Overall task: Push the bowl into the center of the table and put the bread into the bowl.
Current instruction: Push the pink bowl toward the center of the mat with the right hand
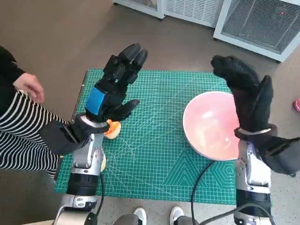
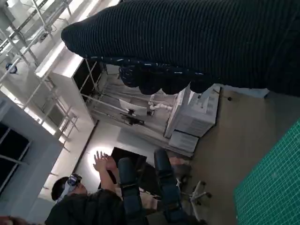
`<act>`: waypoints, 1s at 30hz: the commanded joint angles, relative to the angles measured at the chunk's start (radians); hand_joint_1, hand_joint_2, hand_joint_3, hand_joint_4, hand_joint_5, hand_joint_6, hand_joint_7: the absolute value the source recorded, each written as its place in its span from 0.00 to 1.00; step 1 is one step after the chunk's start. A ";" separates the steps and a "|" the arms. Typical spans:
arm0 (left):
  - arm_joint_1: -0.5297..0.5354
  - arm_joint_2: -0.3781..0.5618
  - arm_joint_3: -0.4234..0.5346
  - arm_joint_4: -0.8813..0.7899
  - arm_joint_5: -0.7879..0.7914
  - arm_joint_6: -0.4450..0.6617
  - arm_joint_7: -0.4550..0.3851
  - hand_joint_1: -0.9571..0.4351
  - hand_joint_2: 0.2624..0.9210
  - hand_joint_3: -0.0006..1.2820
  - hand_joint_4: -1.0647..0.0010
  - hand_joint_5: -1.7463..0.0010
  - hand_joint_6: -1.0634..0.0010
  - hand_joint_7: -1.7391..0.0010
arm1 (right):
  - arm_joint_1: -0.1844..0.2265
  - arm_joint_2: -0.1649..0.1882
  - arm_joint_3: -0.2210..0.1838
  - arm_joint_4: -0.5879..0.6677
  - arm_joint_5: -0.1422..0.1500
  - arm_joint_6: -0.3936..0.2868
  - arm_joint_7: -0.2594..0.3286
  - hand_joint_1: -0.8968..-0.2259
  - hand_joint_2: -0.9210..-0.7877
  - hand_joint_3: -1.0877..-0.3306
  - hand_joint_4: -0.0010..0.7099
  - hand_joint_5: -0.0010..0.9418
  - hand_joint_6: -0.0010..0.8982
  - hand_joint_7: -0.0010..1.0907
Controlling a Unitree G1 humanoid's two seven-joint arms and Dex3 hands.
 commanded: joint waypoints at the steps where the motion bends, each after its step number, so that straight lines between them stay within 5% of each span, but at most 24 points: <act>1: 0.009 0.000 0.002 -0.022 0.003 -0.006 0.003 0.29 1.00 0.23 0.86 0.99 1.00 0.74 | 0.041 -0.047 -0.061 0.013 0.031 0.007 0.007 0.33 0.00 0.56 0.19 0.00 0.03 0.45; 16: 0.007 0.001 0.019 -0.001 -0.016 -0.007 -0.004 0.29 1.00 0.23 0.87 1.00 1.00 0.75 | 0.093 -0.110 -0.243 0.173 -0.008 -0.119 -0.122 0.35 0.00 0.51 0.13 0.00 0.00 0.44; 30: -0.009 -0.006 0.032 0.031 -0.018 -0.022 -0.010 0.29 1.00 0.23 0.87 1.00 1.00 0.74 | 0.074 -0.121 -0.304 0.523 -0.001 -0.253 -0.170 0.38 0.00 0.49 0.12 0.00 0.00 0.43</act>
